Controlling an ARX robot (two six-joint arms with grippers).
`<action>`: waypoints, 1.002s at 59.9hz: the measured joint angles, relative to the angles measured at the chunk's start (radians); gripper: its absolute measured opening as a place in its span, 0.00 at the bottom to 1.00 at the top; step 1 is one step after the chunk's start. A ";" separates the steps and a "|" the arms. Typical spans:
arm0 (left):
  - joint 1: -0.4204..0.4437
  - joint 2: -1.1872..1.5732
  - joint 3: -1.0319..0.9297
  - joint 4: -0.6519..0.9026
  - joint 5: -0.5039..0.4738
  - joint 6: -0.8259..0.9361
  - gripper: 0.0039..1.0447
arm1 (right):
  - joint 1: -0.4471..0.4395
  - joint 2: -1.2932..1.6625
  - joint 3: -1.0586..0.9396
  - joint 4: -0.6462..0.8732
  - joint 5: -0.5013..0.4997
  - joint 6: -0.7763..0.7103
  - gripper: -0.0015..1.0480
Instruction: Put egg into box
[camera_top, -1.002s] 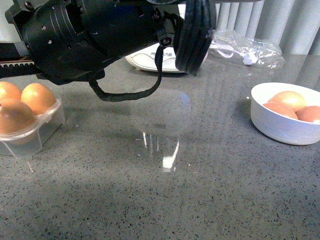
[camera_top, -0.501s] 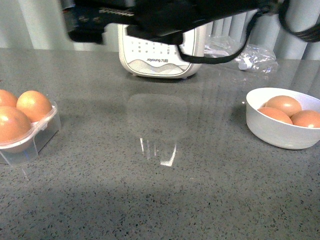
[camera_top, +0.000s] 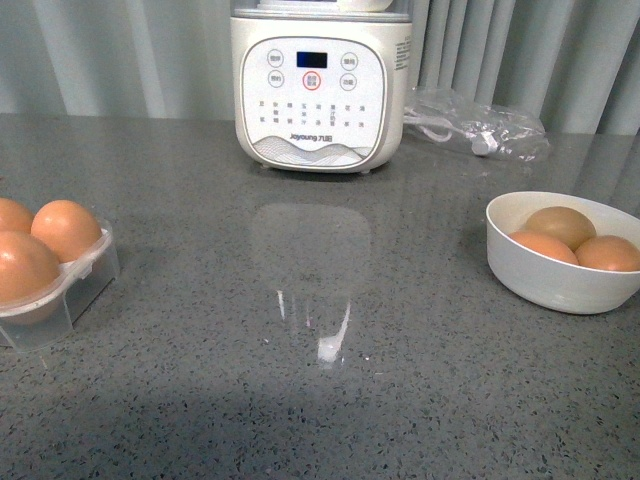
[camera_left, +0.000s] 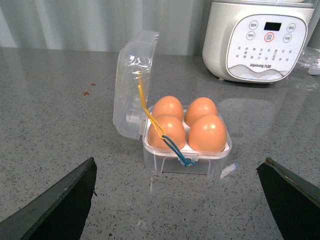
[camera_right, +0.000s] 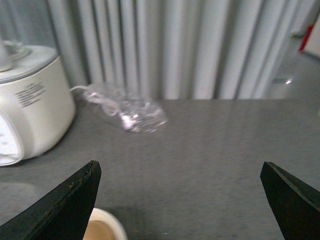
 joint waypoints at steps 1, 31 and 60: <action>0.000 0.000 0.000 0.000 0.000 0.000 0.94 | -0.023 -0.027 -0.018 0.008 -0.004 -0.018 0.93; 0.000 0.000 0.000 0.000 0.000 0.000 0.94 | -0.021 -0.339 -0.399 0.090 -0.059 0.014 0.17; 0.000 0.000 0.000 0.000 0.000 0.000 0.94 | 0.013 -0.562 -0.579 0.048 -0.055 0.014 0.03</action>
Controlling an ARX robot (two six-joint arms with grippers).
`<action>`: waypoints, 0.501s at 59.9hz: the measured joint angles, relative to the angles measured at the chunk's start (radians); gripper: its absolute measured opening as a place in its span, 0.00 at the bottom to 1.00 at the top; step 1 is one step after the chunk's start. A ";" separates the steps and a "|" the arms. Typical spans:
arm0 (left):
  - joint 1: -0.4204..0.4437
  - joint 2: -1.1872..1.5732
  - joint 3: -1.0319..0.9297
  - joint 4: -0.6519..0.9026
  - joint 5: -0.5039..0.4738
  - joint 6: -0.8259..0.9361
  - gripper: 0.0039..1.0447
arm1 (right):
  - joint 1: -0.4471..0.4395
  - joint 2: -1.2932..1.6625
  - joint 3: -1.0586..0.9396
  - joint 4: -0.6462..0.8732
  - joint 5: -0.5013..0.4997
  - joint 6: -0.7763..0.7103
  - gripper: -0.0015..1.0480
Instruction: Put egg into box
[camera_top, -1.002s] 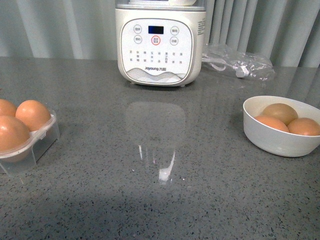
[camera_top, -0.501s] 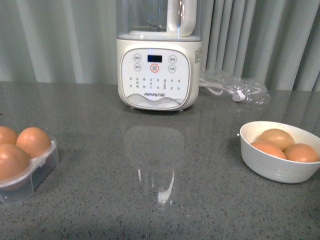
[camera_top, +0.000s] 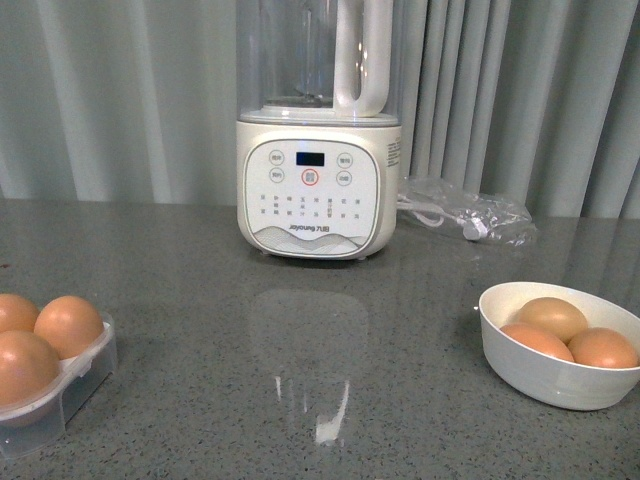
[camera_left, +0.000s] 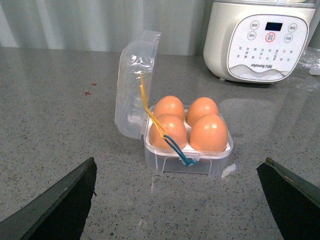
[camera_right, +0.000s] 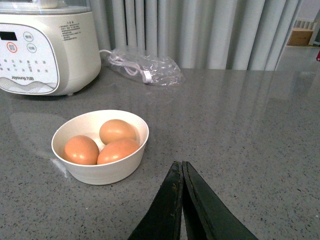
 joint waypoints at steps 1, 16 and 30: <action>0.000 0.000 0.000 0.000 0.000 0.000 0.94 | 0.000 -0.004 -0.002 -0.002 0.000 0.000 0.03; 0.000 0.000 0.000 0.000 0.000 0.000 0.94 | 0.000 -0.105 -0.037 -0.065 0.000 0.000 0.03; 0.000 0.000 0.000 0.000 0.000 0.000 0.94 | 0.000 -0.185 -0.083 -0.092 0.000 0.000 0.03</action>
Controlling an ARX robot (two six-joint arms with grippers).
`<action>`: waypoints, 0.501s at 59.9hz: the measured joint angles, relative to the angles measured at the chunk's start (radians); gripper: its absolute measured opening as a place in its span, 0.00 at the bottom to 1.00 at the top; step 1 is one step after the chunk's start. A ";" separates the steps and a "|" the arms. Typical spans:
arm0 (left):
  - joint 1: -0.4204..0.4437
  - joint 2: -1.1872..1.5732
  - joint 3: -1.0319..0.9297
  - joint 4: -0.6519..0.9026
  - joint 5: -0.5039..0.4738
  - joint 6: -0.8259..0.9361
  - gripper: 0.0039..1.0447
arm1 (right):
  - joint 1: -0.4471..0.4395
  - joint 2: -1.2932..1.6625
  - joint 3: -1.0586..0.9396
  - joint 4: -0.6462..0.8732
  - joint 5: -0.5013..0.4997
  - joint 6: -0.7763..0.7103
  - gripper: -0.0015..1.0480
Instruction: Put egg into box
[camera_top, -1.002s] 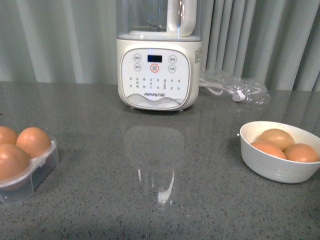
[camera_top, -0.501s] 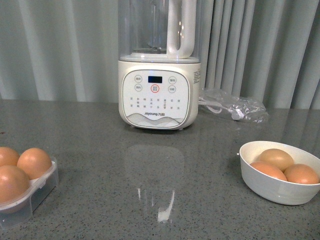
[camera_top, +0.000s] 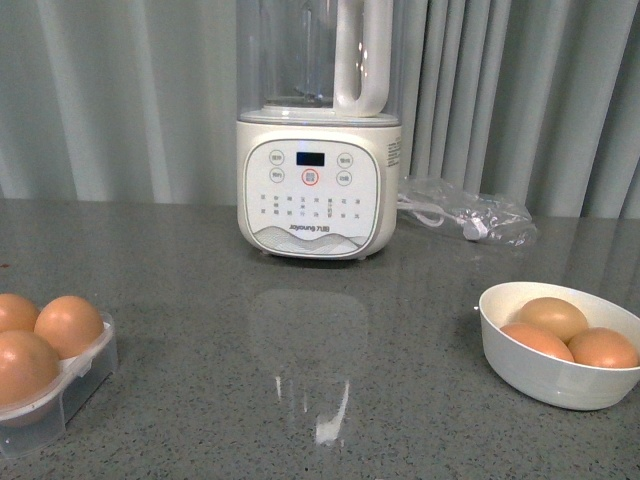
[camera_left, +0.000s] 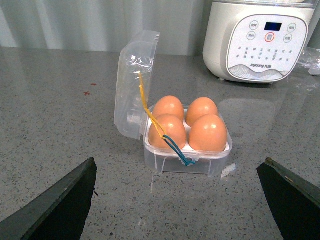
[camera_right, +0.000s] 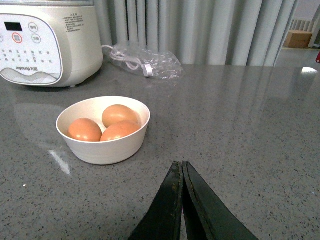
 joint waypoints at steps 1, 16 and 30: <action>0.000 0.000 0.000 0.000 0.000 0.000 0.94 | 0.000 -0.009 0.000 -0.010 0.000 0.000 0.03; 0.000 0.000 0.000 0.000 0.000 0.000 0.94 | 0.000 -0.092 0.000 -0.087 0.000 0.000 0.03; 0.000 0.000 0.000 0.000 0.000 0.000 0.94 | 0.000 -0.188 0.002 -0.194 0.000 0.000 0.03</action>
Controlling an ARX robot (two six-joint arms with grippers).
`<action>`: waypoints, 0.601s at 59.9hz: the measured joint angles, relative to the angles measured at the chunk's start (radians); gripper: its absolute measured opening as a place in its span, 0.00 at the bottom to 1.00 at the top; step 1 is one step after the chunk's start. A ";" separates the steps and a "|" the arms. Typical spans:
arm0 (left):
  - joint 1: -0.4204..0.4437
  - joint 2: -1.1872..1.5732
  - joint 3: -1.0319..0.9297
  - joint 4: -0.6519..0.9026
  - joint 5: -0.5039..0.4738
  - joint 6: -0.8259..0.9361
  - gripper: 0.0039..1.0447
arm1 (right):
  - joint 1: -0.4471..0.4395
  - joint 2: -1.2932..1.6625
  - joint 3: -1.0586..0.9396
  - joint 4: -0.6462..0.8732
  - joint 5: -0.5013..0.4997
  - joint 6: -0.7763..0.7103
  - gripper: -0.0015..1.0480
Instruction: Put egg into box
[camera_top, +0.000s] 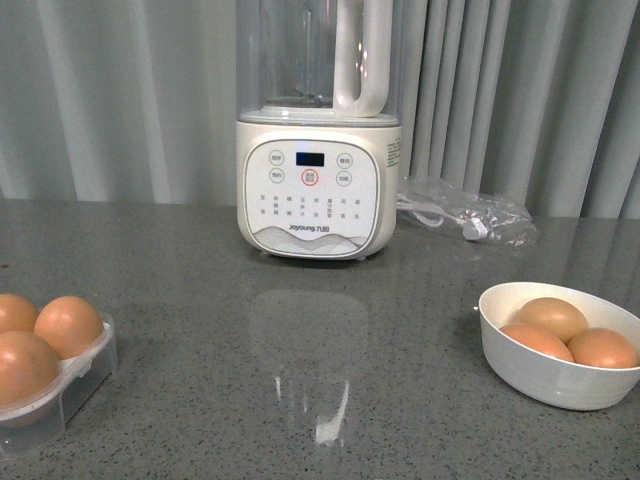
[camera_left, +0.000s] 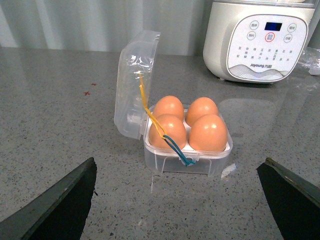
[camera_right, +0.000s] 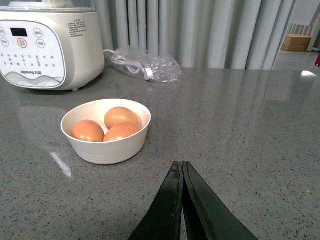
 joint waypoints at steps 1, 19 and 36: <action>0.000 0.000 0.000 0.000 0.000 0.000 0.94 | 0.000 -0.042 0.000 -0.061 -0.001 0.000 0.03; 0.000 -0.001 0.000 0.000 0.000 0.000 0.94 | 0.000 -0.126 0.000 -0.123 -0.001 0.000 0.12; 0.000 -0.001 0.000 0.000 0.000 0.000 0.94 | 0.000 -0.126 0.000 -0.123 -0.001 0.000 0.74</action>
